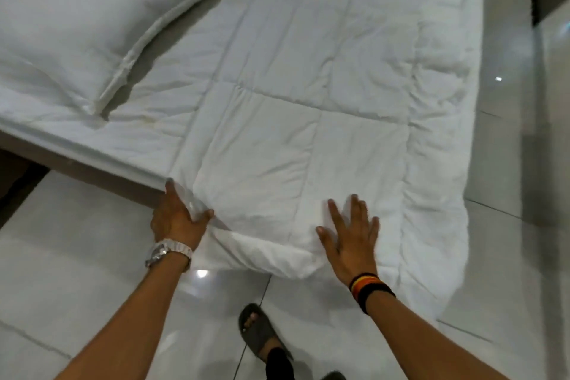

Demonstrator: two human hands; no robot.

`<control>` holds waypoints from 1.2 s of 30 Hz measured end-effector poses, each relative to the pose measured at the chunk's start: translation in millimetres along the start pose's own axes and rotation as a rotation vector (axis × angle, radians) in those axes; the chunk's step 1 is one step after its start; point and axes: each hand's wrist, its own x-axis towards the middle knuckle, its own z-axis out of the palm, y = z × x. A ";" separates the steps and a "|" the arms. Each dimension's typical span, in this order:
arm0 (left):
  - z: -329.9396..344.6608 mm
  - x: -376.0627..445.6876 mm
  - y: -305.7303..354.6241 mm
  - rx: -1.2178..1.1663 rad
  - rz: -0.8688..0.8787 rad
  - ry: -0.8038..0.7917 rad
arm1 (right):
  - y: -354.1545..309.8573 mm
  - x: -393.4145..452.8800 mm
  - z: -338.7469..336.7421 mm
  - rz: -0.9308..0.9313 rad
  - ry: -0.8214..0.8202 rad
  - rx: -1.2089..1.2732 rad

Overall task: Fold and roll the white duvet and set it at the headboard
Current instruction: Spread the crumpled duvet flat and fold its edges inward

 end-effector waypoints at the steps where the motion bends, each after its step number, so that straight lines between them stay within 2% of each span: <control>1: 16.0 -8.5 18.5 0.071 0.077 0.042 | 21.9 -7.1 -6.7 0.099 0.029 0.018; 3: 50.5 -23.6 55.1 0.138 0.297 0.080 | 64.4 -18.2 -16.8 0.256 0.093 0.050; 6: 117.2 -54.4 116.1 0.158 0.656 -0.057 | 127.0 -32.9 -29.3 0.476 0.175 0.130; 10: 199.3 -97.8 186.3 0.202 0.928 -0.223 | 178.8 -40.7 -34.5 0.703 0.162 0.482; 12: 229.7 -118.7 209.1 0.242 0.981 -0.226 | 190.2 -42.8 -30.0 0.704 0.159 0.595; 15: 251.9 -139.1 225.1 0.266 1.004 -0.239 | 182.8 -45.0 -28.6 0.660 0.245 0.604; 19: 241.0 -156.4 219.4 0.223 0.996 -0.301 | 162.9 -65.7 -43.6 0.508 0.333 0.738; 21: 224.7 -166.4 207.2 0.162 1.007 -0.306 | 158.4 -107.8 -32.6 0.549 0.382 0.827; 25: 196.7 -175.8 160.7 0.175 1.063 -0.312 | 165.4 -156.3 6.1 0.690 0.301 0.850; 27: 184.7 -169.7 126.7 0.134 0.974 -0.252 | 163.5 -149.0 17.9 0.737 0.261 0.865; 29: 171.1 -164.8 86.0 0.023 0.768 -0.133 | 153.9 -149.9 31.3 0.834 0.290 0.934; 30: 164.3 -160.6 63.8 -0.061 0.620 -0.060 | 146.0 -152.9 37.8 0.918 0.298 0.997; 32: 151.3 -152.0 29.2 -0.277 0.189 0.006 | 126.5 -159.0 53.9 1.116 0.295 1.218; 34: 146.8 -135.6 6.2 -0.525 -0.255 -0.015 | 102.9 -152.5 64.7 1.244 0.274 1.519; 36: 152.7 -110.2 -3.9 -0.801 -0.548 -0.076 | 84.9 -124.0 75.9 1.320 0.373 1.784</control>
